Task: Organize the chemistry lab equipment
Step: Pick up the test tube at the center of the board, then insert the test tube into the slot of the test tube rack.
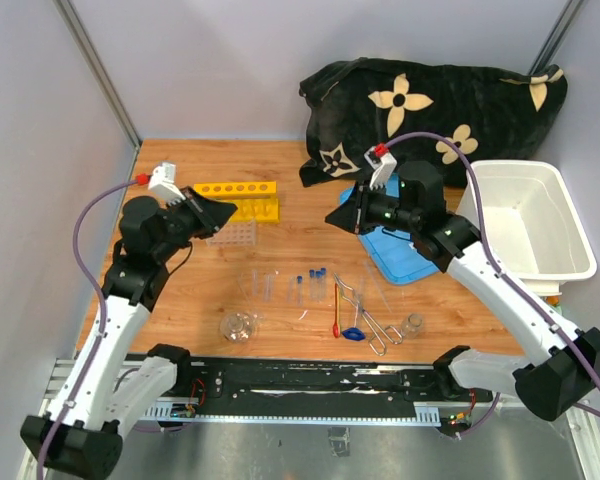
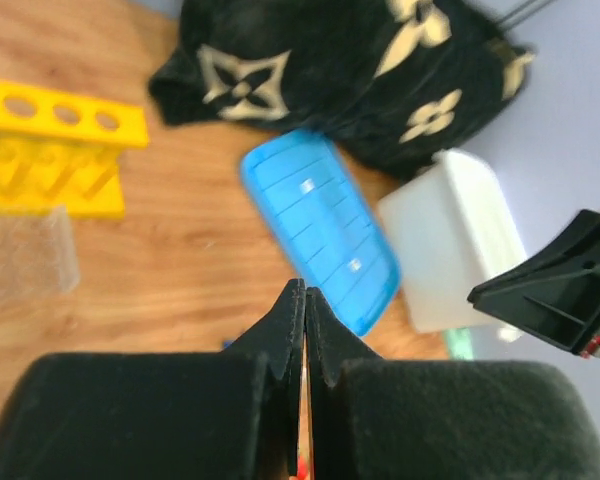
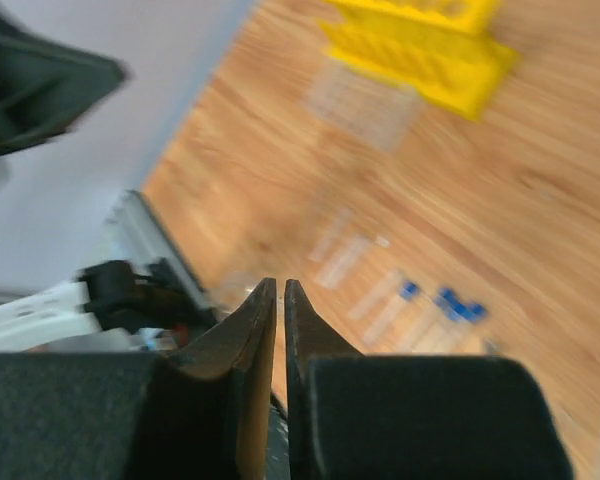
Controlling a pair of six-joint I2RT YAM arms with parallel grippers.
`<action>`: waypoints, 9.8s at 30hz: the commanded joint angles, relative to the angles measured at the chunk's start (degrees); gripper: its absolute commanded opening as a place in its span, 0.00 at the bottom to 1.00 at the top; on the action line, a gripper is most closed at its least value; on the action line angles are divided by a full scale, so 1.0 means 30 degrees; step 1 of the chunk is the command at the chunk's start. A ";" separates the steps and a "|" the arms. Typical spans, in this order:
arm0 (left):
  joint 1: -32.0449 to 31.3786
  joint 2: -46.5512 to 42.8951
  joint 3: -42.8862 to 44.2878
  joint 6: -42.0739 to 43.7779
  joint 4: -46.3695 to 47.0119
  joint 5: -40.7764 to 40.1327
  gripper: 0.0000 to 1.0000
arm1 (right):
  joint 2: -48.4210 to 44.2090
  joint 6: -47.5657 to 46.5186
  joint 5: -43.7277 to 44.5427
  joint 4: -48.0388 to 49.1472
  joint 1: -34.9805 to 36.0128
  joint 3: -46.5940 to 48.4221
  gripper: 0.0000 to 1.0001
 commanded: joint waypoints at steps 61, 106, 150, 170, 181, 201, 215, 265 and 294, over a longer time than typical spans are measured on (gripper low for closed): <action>-1.2997 1.2895 0.0212 0.3601 -0.5198 -0.9526 0.38 | -0.2694 -0.3532 0.7825 -0.6652 0.1385 -0.4495 0.07; -1.3791 0.2359 -0.3237 0.6701 -0.1908 -1.1058 0.00 | -0.0227 -0.0612 -0.2687 -0.1925 0.1650 -0.2782 0.46; -1.5664 0.0039 -0.2916 0.7100 -0.1518 -1.2009 0.00 | 0.4619 -0.0722 -0.3091 -0.0049 0.2920 0.1308 0.40; -1.5839 0.0194 -0.2778 0.7117 -0.1350 -1.2044 0.00 | 0.5541 -0.0684 -0.3567 0.0173 0.3065 0.1857 0.27; -1.5869 0.0045 -0.2879 0.7089 -0.1496 -1.2339 0.00 | 0.5614 -0.0696 -0.3677 0.0183 0.3171 0.1732 0.18; -1.5865 -0.2152 -0.2159 0.5659 -0.4191 -1.6831 0.79 | 0.9177 -0.6299 0.1799 -0.3930 0.3319 0.6338 0.01; -1.4264 -0.0073 -0.0799 0.4758 -0.7003 -1.7296 0.76 | 1.5970 -1.0659 0.8063 -0.1440 0.4194 1.1143 0.01; -0.5534 0.2349 -0.1561 0.7324 -0.4350 -0.8730 0.69 | 1.7375 -1.0930 0.9192 0.3250 0.3575 1.2260 0.01; -0.5527 0.2523 -0.1647 0.7293 -0.4427 -0.8731 0.68 | 1.7740 -1.0029 0.7845 0.3499 0.3260 1.2314 0.01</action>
